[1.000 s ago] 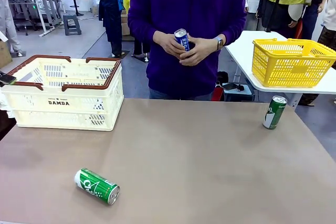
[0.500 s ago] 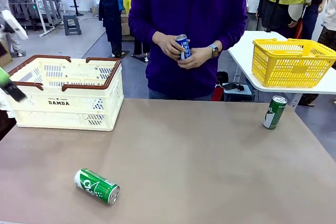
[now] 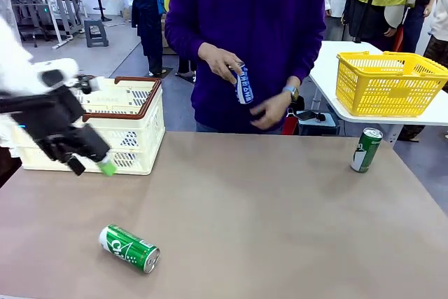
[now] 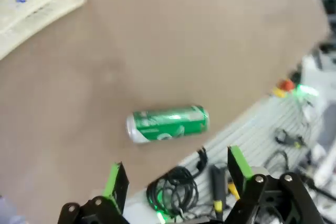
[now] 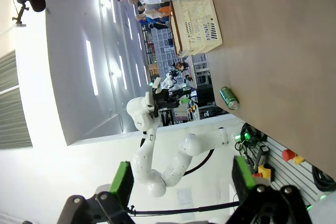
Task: Place the drinks into the Shopping basket.
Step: Pick up one drink and place it into the Shopping basket.
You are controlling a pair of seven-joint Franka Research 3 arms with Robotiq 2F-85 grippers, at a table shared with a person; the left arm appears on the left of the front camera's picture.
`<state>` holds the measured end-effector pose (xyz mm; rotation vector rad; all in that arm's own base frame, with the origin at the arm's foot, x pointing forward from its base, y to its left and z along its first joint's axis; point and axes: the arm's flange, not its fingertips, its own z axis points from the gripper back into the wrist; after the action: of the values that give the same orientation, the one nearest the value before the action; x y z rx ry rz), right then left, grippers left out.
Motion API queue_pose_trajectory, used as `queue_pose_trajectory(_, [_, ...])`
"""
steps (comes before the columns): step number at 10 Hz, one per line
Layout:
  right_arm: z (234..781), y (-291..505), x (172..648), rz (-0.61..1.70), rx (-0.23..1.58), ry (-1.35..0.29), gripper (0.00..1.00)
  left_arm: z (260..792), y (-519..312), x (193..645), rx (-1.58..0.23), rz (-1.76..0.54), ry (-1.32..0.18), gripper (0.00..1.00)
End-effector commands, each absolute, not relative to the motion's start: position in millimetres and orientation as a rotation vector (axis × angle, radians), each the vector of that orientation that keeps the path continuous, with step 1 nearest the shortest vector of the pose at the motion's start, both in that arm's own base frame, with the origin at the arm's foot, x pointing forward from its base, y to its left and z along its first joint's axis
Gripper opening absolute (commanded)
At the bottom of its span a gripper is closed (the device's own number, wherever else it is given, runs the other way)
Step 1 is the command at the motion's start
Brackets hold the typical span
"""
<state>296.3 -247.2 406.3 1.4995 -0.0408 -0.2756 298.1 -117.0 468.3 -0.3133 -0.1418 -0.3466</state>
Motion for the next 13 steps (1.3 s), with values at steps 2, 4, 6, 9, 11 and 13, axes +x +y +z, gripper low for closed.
queue_pose_trajectory(2, [409,-247,296,-0.276,1.491,-0.044,1.00,423,-151,276,-0.126,-0.258,-0.096,1.00])
queue_pose_trajectory(4, [409,-247,296,-0.276,1.491,-0.044,1.00,441,-159,297,-0.150,-0.257,-0.124,1.00])
queue_pose_trajectory(6, [409,-247,296,-0.276,1.491,-0.044,1.00,433,-167,294,-0.124,-0.264,-0.101,1.00])
queue_pose_trajectory(9, [409,-247,296,-0.276,1.491,-0.044,1.00,534,38,274,-0.476,-0.504,-0.127,1.00])
queue_pose_trajectory(11, [409,-247,296,-0.276,1.491,-0.044,1.00,572,154,241,-0.624,-0.300,-0.102,1.00])
queue_pose_trajectory(13, [409,-247,296,-0.276,1.491,-0.044,1.00,593,227,211,-0.663,-0.118,-0.233,1.00])
